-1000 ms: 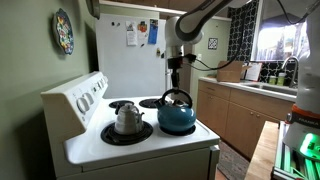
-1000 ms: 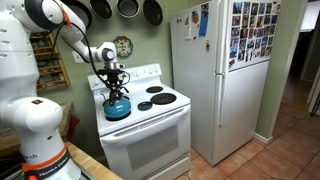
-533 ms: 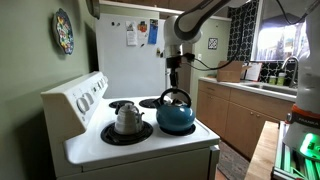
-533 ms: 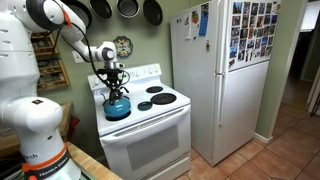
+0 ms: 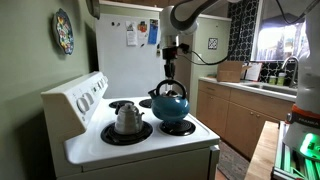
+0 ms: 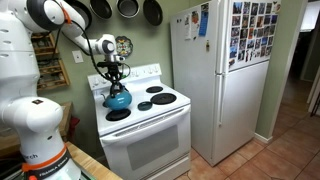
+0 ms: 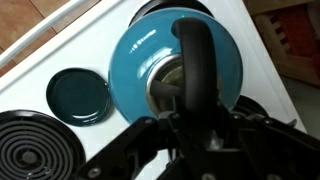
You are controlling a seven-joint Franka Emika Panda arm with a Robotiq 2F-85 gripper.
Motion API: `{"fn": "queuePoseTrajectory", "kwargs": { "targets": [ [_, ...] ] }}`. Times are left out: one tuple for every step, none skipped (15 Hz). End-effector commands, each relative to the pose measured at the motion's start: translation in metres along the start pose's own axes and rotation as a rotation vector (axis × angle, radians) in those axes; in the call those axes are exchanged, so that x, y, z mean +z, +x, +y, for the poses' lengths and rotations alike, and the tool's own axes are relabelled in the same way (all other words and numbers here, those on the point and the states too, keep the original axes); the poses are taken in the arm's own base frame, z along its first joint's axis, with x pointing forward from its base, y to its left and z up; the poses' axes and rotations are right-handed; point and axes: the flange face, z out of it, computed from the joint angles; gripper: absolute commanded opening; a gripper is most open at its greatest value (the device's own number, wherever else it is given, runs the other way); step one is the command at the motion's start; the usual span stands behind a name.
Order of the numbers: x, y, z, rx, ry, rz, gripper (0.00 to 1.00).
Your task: Move the blue kettle to the back right side of the stove
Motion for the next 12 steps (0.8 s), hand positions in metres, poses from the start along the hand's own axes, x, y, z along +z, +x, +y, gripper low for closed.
{"fn": "queuePoseTrajectory", "kwargs": {
  "targets": [
    [-0.042, 0.020, 0.004, 0.101, 0.000, 0.043, 0.12],
    [-0.050, 0.025, 0.006, 0.144, 0.011, 0.060, 0.12],
    [-0.057, 0.031, 0.007, 0.185, 0.017, 0.083, 0.12],
    [-0.064, 0.036, 0.008, 0.229, 0.025, 0.105, 0.12],
    [-0.071, 0.041, 0.011, 0.277, 0.030, 0.133, 0.12],
    [-0.078, 0.045, 0.015, 0.331, 0.037, 0.157, 0.12],
    [-0.083, 0.048, 0.016, 0.361, 0.046, 0.175, 0.12],
    [-0.087, 0.050, 0.018, 0.390, 0.039, 0.184, 0.12],
    [-0.090, 0.052, 0.020, 0.416, 0.034, 0.194, 0.12],
    [-0.092, 0.053, 0.021, 0.433, 0.037, 0.195, 0.12],
    [-0.093, 0.053, 0.018, 0.426, 0.047, 0.184, 0.11],
    [-0.075, 0.051, 0.021, 0.399, 0.034, 0.163, 0.10]
  ]
}}
